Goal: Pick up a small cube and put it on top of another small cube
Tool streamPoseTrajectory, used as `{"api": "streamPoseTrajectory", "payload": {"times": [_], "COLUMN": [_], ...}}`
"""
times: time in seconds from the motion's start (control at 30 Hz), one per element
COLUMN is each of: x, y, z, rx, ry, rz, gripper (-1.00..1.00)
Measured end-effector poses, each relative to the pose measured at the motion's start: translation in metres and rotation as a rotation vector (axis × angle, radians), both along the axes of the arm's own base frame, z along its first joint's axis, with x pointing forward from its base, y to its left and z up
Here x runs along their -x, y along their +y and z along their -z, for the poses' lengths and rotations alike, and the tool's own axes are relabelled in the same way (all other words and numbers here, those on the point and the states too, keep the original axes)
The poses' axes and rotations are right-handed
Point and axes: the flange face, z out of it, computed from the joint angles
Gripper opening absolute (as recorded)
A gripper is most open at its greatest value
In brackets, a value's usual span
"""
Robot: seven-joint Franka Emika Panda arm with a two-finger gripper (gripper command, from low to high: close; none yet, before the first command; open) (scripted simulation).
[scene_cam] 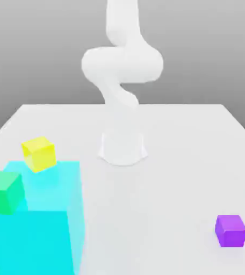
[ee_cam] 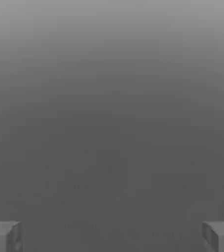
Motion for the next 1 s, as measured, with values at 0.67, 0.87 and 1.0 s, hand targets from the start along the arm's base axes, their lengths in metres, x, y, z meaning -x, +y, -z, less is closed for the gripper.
{"api": "streamPoseTrajectory", "payload": {"times": [0.67, 0.87, 1.0], "x": [-0.066, -0.020, -0.014], "y": [0.194, 0.234, 0.240], "z": [0.368, 0.467, 0.519], "rx": [0.020, -0.002, -0.007], "ry": [0.544, 0.706, 0.727], "rz": [-0.020, -0.022, -0.023], "gripper": [0.00, 0.00, 0.00]}}
